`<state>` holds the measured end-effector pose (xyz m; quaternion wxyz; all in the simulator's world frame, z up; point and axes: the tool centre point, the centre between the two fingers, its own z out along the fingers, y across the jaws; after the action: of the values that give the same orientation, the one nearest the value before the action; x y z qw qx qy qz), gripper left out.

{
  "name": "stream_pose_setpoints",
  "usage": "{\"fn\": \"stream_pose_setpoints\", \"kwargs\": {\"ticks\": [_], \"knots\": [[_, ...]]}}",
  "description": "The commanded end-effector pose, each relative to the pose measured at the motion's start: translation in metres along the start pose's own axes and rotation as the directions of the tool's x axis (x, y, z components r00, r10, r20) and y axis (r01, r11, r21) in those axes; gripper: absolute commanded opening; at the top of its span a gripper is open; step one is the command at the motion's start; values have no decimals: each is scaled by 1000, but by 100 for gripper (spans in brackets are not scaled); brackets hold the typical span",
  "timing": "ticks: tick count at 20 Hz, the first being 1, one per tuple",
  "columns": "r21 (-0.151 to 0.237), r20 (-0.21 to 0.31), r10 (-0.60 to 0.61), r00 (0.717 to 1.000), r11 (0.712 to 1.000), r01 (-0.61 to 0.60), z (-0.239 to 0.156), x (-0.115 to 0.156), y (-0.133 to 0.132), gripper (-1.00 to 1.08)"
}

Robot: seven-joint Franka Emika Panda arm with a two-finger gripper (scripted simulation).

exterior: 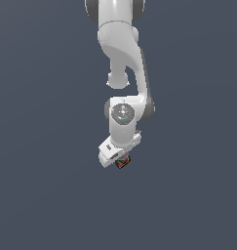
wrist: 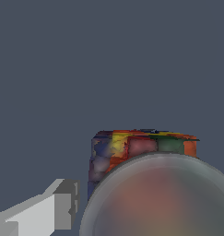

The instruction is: Pick up the object and move it to a goal position.

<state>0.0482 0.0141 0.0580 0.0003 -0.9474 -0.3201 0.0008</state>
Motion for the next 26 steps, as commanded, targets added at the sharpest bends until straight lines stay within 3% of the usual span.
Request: {"fn": "stream_pose_setpoints", "kwargs": {"ticks": [1,16,26], "knots": [[-1,-1,0,1000,1000,0,0,1,1,-100],[-1,0,1,1000,1000,-1,0,-4,0,-100],[-1,0,1,1000,1000,-1,0,-34,-9,-100]]}}
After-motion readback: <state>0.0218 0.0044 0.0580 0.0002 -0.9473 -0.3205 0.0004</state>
